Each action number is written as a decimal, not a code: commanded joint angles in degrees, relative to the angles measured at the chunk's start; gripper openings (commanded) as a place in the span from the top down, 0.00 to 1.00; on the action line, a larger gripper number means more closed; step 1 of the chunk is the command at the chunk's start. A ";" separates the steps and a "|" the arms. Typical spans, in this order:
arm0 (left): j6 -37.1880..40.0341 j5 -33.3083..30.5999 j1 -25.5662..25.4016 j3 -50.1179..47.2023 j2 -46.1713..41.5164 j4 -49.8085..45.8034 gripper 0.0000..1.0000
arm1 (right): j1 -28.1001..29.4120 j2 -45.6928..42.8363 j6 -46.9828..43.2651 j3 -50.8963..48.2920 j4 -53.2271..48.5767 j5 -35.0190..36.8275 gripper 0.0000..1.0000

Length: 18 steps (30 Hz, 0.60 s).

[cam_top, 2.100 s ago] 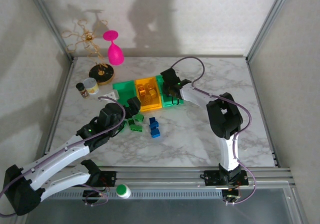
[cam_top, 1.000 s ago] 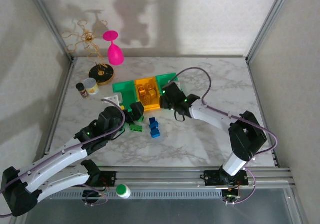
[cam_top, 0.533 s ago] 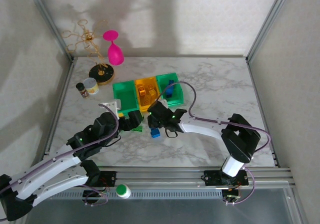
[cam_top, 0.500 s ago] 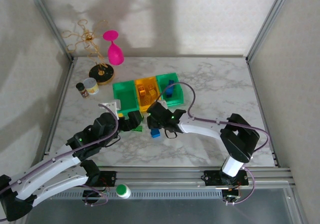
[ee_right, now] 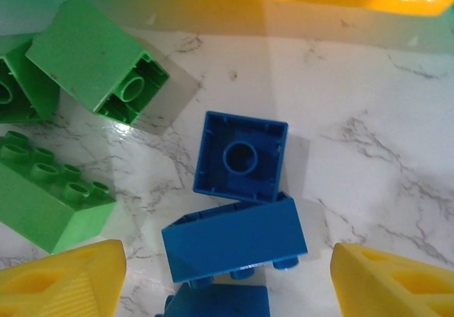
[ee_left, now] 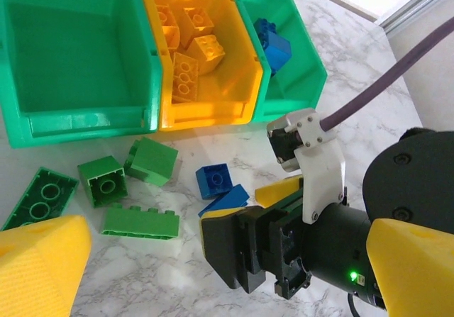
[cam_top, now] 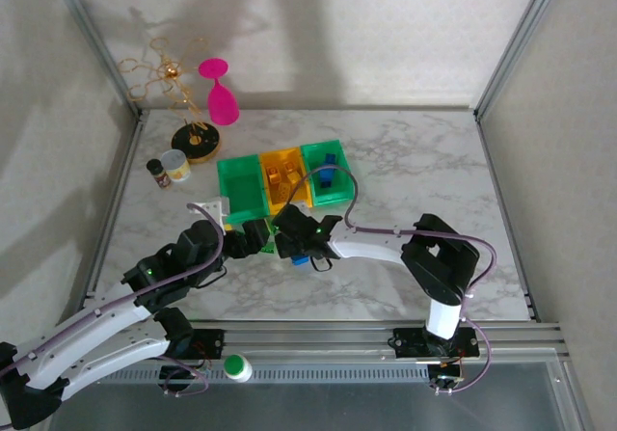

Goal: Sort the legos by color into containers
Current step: Pick up the lego from the center of the table.

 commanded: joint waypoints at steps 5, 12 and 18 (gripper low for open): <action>0.20 -0.09 -0.40 0.99 -0.95 -2.83 0.00 | -1.33 3.69 -6.42 3.74 -1.82 -0.23 0.31; 0.33 -0.55 -0.39 0.91 -1.07 -3.05 0.00 | -1.82 4.68 -8.21 4.22 -3.02 -0.05 0.44; 0.42 -0.55 -0.39 0.82 -0.57 -2.63 0.00 | -2.02 4.42 -8.51 4.55 -3.11 -0.49 0.51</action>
